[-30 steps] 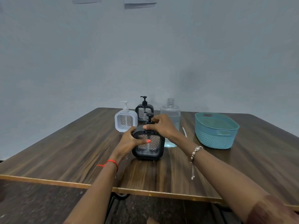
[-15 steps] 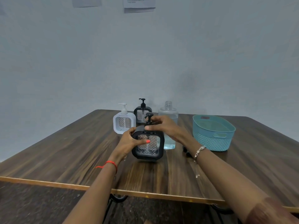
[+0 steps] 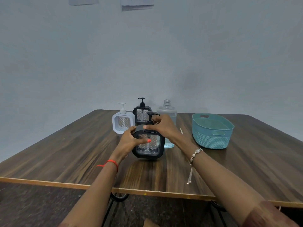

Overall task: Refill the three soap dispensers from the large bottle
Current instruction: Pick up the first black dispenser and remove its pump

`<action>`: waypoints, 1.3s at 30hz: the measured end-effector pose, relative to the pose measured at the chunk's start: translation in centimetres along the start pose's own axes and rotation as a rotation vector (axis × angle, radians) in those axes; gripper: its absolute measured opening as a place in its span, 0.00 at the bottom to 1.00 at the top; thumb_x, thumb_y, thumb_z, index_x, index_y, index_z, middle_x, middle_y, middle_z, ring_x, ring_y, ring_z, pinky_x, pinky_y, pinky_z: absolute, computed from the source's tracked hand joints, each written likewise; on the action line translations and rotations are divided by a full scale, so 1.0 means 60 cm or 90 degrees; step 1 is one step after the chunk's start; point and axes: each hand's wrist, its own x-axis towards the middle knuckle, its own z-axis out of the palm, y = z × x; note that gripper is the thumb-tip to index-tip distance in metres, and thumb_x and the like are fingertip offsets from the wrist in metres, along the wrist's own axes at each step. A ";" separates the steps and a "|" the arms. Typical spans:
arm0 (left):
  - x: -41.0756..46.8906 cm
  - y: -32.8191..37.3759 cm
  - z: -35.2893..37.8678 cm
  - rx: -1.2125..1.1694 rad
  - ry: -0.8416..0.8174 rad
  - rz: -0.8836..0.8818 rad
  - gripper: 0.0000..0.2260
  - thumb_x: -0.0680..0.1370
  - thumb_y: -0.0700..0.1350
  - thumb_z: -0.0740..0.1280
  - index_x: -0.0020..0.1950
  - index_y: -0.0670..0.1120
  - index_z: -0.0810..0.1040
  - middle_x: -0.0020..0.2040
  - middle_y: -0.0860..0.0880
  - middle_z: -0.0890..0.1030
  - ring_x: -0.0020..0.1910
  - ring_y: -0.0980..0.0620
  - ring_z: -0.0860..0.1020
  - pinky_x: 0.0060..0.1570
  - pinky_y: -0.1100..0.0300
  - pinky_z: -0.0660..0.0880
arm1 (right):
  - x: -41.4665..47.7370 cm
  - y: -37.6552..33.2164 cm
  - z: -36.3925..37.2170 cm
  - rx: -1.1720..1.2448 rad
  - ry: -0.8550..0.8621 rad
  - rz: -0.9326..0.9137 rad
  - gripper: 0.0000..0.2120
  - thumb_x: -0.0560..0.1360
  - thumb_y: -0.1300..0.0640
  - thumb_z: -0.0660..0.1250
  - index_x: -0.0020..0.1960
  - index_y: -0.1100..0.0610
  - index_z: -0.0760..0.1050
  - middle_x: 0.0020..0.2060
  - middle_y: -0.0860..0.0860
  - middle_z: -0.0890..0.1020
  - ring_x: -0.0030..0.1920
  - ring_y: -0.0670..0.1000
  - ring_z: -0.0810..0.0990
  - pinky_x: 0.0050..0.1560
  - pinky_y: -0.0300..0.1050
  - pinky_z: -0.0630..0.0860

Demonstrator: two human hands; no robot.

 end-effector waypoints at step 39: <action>0.021 -0.016 0.002 -0.076 0.192 0.009 0.26 0.64 0.32 0.76 0.59 0.40 0.73 0.48 0.46 0.81 0.42 0.54 0.81 0.35 0.69 0.78 | -0.073 0.104 -0.033 -0.429 -0.291 -0.036 0.24 0.70 0.55 0.72 0.63 0.62 0.72 0.58 0.56 0.76 0.59 0.54 0.75 0.52 0.39 0.68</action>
